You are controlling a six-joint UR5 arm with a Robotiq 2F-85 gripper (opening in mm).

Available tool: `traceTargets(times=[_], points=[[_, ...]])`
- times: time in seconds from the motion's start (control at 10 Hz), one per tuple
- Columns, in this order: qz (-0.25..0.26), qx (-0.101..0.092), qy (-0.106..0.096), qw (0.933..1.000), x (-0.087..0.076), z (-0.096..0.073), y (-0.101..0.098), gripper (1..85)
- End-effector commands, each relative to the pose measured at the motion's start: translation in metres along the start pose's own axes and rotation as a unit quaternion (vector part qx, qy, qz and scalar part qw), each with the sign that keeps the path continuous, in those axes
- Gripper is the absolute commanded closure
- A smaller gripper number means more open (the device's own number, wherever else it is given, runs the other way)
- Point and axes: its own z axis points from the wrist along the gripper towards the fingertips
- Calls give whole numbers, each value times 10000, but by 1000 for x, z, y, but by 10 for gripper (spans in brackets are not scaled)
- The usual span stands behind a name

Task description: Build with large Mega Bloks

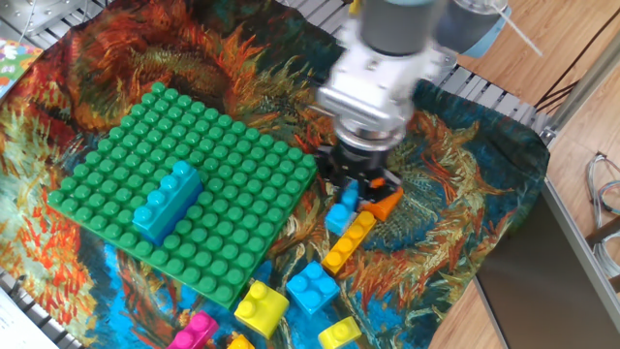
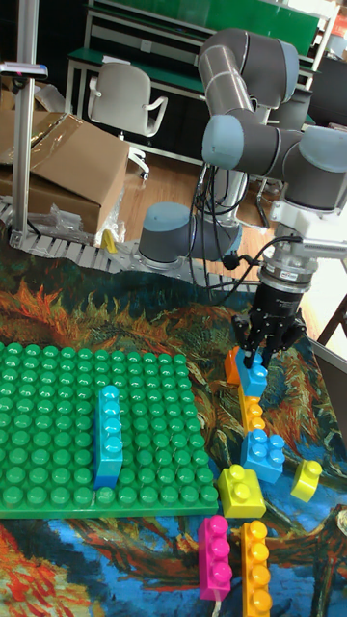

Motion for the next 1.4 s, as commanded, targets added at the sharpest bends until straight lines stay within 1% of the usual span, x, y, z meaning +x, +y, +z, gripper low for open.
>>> traceTargets(times=[0.0,0.1,0.2,0.4,0.5,0.6,0.7,0.8,0.9,1.0,1.1,1.2,1.3], points=[[474,118,61,9988,-1,-2,-21,843],[564,191,98,9982,2,-3,-25,843],[446,210,120,9987,1,-3,-30,843],[-15,99,161,9998,-24,4,-71,843],[-291,-17,103,9995,-33,9,-83,843],[-363,-112,106,9992,-33,12,-82,843],[-195,-44,128,9997,-26,12,-70,843],[26,137,120,9998,-25,11,-75,843],[267,274,42,9993,-29,11,-82,843],[369,392,-93,9985,-35,11,-89,843],[207,348,-92,9991,-36,11,-86,843],[-40,223,-96,9997,-44,14,-99,843],[-319,96,-60,9994,-53,18,-121,843]])
